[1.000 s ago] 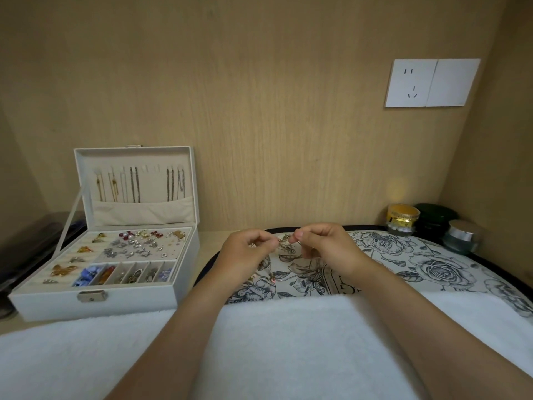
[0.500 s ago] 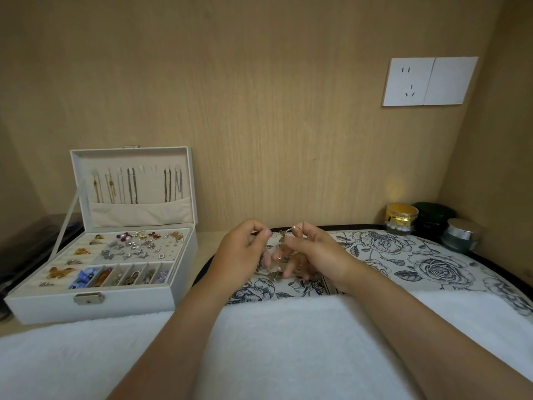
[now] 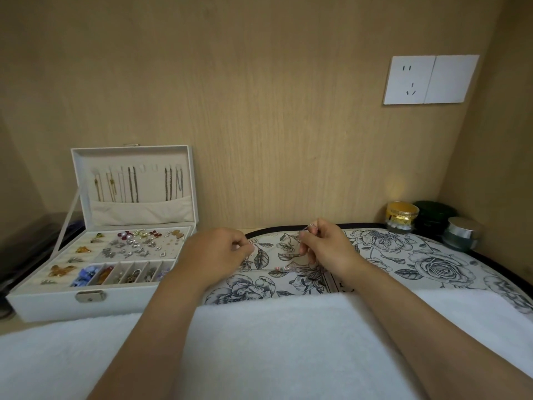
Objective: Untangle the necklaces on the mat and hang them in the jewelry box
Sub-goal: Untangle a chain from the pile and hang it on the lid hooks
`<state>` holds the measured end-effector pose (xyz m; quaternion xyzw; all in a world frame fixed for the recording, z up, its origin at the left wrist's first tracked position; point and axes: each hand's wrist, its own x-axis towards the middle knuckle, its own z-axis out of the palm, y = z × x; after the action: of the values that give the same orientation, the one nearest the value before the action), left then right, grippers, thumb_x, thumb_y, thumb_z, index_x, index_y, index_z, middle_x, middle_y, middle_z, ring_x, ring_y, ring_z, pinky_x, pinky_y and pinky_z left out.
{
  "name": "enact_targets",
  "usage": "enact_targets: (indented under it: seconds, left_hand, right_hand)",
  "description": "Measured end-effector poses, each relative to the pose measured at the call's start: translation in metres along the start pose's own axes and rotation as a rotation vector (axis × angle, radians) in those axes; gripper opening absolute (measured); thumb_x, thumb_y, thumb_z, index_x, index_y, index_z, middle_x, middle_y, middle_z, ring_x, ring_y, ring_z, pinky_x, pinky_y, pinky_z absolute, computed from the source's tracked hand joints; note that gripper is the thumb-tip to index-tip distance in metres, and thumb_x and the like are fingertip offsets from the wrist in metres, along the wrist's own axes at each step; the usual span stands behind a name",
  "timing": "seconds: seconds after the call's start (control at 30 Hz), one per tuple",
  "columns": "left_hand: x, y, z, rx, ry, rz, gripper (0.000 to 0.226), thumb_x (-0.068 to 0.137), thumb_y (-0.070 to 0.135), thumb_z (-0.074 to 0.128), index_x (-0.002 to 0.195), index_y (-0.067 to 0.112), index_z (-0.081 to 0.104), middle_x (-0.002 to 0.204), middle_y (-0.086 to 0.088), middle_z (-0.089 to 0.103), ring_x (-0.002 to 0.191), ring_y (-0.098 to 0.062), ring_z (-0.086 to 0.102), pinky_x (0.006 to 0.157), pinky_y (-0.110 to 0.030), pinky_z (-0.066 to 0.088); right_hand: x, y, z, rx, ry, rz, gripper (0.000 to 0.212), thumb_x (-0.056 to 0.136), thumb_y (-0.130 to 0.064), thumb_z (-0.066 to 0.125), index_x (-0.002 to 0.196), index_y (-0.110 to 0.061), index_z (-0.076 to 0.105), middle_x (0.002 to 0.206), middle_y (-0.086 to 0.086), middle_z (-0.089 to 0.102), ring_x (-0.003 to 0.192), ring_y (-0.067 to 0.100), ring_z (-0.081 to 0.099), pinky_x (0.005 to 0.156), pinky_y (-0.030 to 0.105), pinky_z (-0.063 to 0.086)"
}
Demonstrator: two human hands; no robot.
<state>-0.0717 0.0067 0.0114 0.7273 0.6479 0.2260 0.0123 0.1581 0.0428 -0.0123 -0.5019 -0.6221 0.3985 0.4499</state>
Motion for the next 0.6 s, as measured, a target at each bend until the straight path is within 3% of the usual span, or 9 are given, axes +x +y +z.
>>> enact_targets:
  seconds: [0.13,0.27,0.47,0.6]
  left_hand:
    - [0.001,-0.005,-0.003,0.168,0.007,-0.048,0.035,0.089,0.059,0.057,0.075,0.029,0.068,0.058,0.013,0.059,0.054,-0.002,0.053,0.056,-0.023,0.036]
    - [0.003,-0.012,0.009,0.326,-0.073,-0.114,0.027,0.093,0.043,0.057,0.083,0.022,0.071,0.085,0.004,0.066,0.082,-0.016,0.062,0.071,-0.028,0.045]
    - [0.004,-0.004,0.021,0.278,-0.040,-0.051,0.024,0.088,0.017,0.053,0.101,0.021,0.073,0.107,-0.003,0.063,0.100,-0.022,0.057,0.090,-0.036,0.050]
    - [0.003,0.005,0.034,0.089,-0.069,0.089,0.033,0.095,0.016,0.052,0.120,0.029,0.069,0.115,-0.001,0.063,0.111,-0.023,0.055,0.093,-0.037,0.047]
  right_hand:
    - [0.002,0.005,-0.001,-0.105,0.077,-0.002,0.031,0.096,-0.020,0.059,0.074,-0.019,0.038,0.086,0.011,0.073,0.050,0.019,0.053,0.055,0.031,0.046]
    - [0.001,0.008,-0.004,-0.376,0.136,-0.038,0.034,0.093,-0.036,0.060,0.067,-0.020,0.045,0.064,-0.002,0.058,0.063,0.018,0.053,0.068,0.035,0.047]
    - [-0.004,0.003,-0.001,-0.713,0.099,-0.033,0.047,0.095,-0.047,0.050,0.060,-0.017,0.060,0.051,-0.014,0.061,0.064,0.012,0.061,0.063,0.027,0.046]
    - [-0.003,0.003,-0.001,-0.643,0.110,-0.022,0.037,0.093,-0.042,0.047,0.068,-0.025,0.070,0.062,-0.003,0.068,0.068,0.015,0.066,0.071,0.031,0.053]
